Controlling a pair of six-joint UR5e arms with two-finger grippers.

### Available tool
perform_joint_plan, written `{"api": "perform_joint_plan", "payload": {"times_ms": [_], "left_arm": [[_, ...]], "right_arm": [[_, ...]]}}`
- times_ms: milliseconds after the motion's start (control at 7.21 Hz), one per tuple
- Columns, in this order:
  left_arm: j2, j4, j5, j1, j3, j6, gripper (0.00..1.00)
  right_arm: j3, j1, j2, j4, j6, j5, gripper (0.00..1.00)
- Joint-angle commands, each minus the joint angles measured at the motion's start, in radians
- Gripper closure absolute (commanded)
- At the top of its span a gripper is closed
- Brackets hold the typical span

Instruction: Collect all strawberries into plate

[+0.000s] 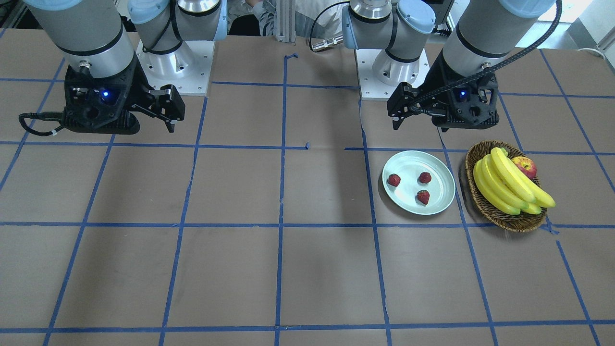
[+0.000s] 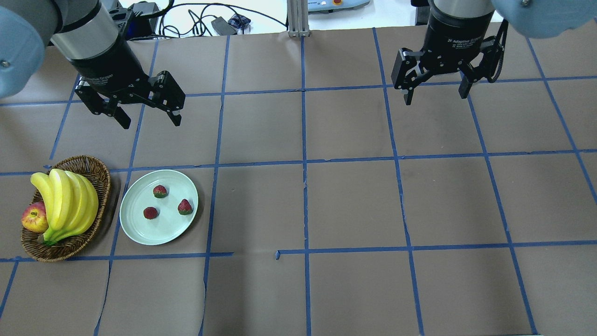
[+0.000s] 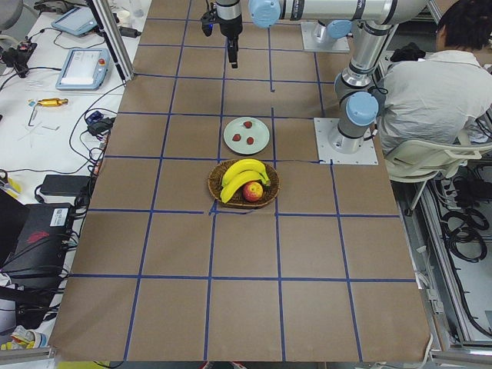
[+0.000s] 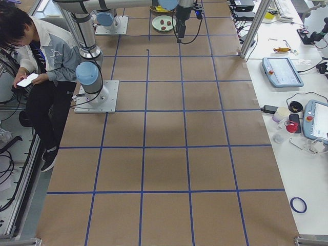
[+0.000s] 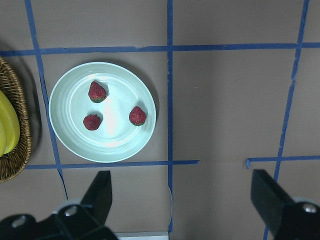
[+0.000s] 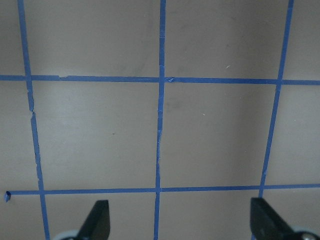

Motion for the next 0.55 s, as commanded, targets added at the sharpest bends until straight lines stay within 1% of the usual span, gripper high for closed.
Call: {"api": "perform_joint_plan", "payload": {"times_ms": [0,416], "left_arm": [[-0.003,0.023,-0.002,-0.003,-0.001,-0.036,0.0],[-0.001,0.051,0.0,-0.006,-0.021,-0.047,0.0]], "right_arm": [[0.0,-0.003,0.001,-0.005,-0.007,0.034,0.0],[0.0,-0.002,-0.006,-0.019,-0.007,0.043,0.0]]}}
